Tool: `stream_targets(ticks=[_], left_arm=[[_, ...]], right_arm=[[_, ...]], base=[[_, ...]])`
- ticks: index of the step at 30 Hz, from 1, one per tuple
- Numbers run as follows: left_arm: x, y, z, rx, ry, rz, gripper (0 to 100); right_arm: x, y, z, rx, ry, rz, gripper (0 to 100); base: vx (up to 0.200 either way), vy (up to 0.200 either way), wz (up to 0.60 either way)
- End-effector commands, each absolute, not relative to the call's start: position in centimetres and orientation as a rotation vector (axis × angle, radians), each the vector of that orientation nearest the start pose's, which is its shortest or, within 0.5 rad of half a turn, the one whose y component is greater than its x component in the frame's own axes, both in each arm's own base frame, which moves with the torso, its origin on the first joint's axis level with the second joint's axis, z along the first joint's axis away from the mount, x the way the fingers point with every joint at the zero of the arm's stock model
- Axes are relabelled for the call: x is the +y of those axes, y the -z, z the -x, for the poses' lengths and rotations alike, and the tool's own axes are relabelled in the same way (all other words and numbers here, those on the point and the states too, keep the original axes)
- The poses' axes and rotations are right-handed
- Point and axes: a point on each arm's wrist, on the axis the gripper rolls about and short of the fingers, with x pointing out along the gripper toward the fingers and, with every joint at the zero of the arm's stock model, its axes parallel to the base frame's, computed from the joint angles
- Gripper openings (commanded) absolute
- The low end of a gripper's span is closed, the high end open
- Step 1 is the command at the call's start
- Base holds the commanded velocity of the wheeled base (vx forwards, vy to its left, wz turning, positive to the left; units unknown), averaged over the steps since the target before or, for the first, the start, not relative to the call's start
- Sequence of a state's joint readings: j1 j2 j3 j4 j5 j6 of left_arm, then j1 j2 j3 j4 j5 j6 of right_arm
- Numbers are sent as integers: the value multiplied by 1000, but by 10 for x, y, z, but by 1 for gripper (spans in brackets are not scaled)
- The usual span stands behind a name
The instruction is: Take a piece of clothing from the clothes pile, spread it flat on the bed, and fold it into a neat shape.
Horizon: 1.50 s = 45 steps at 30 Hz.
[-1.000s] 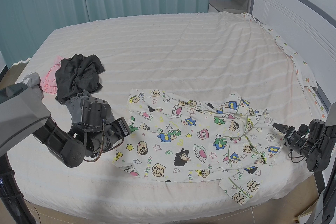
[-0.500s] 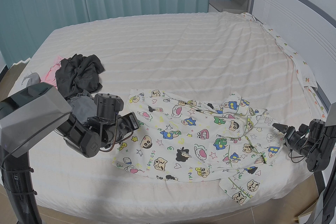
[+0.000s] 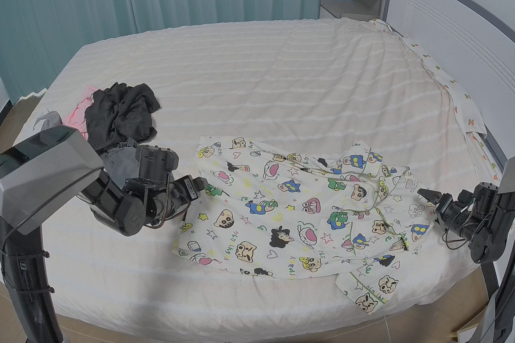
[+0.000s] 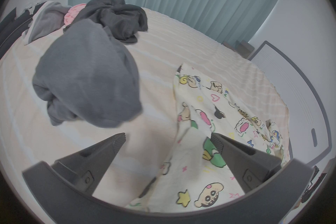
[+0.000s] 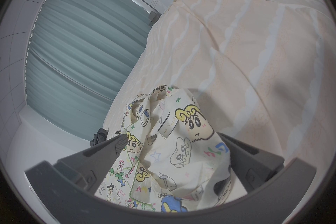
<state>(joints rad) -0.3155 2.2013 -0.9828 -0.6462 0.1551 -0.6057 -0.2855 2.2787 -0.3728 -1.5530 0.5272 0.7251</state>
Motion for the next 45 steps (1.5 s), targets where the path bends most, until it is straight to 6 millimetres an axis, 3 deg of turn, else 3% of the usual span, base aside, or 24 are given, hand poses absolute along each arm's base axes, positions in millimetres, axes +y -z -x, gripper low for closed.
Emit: stream_targets(ticks=[1, 3, 4, 7, 8, 14, 22, 28, 34, 45], left_arm=[[-102, -72, -360, 577, -38, 459, 100], [-102, -73, -358, 579, -35, 458, 100], [-98, -80, -338, 611, -10, 457, 100], [-98, -84, -318, 639, 5, 452, 100], [-104, -84, -301, 676, 24, 442, 100], [-115, -72, -265, 782, 37, 480, 100], [-112, -62, -256, 789, 204, 422, 100], [-106, -53, -257, 748, 371, 117, 100], [-105, -53, -257, 728, 542, 3, 100], [-93, -29, -266, 748, 592, -196, 100]], right_arm=[[-74, -5, -294, 387, -118, -850, 100], [-74, -5, -294, 387, -118, -850, 100], [-74, -5, -294, 387, -118, -850, 100], [-74, -5, -294, 387, -118, -850, 100], [-74, -5, -294, 389, -117, -850, 100], [-74, -5, -294, 388, -117, -849, 100], [-74, -5, -294, 387, -118, -850, 100], [-74, -5, -294, 389, -117, -850, 100], [-74, -5, -294, 387, -118, -850, 100], [-74, -5, -293, 390, -118, -849, 100]], base=[[0, 0, 0], [0, 0, 0], [0, 0, 0], [0, 0, 0], [0, 0, 0], [0, 0, 0], [0, 0, 0], [0, 0, 0], [0, 0, 0], [0, 0, 0]])
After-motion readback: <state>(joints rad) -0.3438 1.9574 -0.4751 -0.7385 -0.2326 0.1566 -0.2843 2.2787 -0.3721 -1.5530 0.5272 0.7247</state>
